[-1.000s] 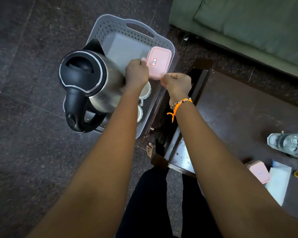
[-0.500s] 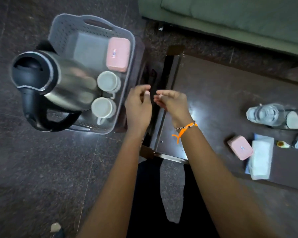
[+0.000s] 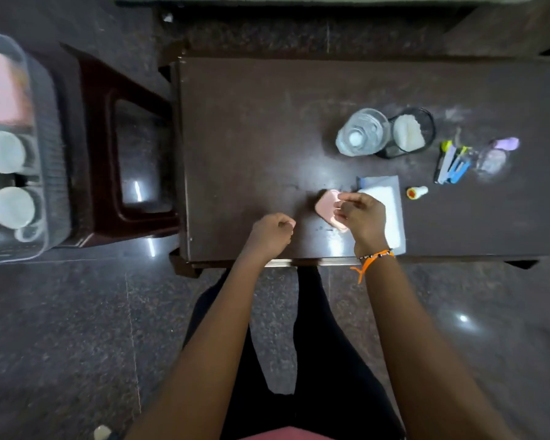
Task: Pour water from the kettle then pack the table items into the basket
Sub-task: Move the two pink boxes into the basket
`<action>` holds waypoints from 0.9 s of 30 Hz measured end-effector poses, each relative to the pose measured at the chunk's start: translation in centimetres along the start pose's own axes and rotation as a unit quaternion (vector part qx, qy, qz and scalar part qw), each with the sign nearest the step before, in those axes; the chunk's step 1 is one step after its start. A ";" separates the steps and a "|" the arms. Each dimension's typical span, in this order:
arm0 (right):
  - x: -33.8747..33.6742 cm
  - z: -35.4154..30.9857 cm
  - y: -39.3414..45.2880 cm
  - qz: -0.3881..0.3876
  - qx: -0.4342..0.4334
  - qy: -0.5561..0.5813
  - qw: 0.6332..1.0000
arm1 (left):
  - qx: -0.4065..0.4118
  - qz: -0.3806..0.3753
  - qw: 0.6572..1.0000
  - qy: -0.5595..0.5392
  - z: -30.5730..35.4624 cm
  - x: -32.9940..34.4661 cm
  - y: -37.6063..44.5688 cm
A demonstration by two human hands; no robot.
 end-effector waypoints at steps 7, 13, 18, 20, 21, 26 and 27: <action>-9.5 2.5 6.9 0.138 -0.031 -0.076 0.987 | -0.170 -0.024 0.976 -0.133 2.5 9.5 3.1; -12.7 3.3 11.9 0.098 -0.058 -0.235 0.965 | -0.222 0.009 0.960 -0.169 3.8 13.9 6.6; -13.0 3.8 13.9 0.036 -0.020 -0.281 0.959 | -0.225 0.051 0.959 -0.162 4.2 14.0 8.6; -13.1 3.7 14.0 0.056 -0.007 -0.271 0.961 | -0.208 0.059 0.966 -0.141 4.3 13.7 9.0; -13.2 3.6 13.9 0.065 -0.001 -0.267 0.962 | -0.193 0.065 0.969 -0.137 4.3 13.5 9.1; -11.8 2.4 10.9 0.079 -0.079 -0.242 0.964 | -0.143 0.105 0.976 -0.124 3.5 11.2 8.3; -11.0 2.0 9.8 0.065 -0.114 -0.241 0.962 | -0.135 0.112 0.976 -0.132 3.1 10.4 7.9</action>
Point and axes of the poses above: each hand's wrist, its own y-axis towards the middle knuckle, its own x-axis out of the palm, z = x × y, the point moved 2 cm from there along y, towards the middle knuckle, and after that the axes turned 4 degrees about -x, right-handed, at the moved point
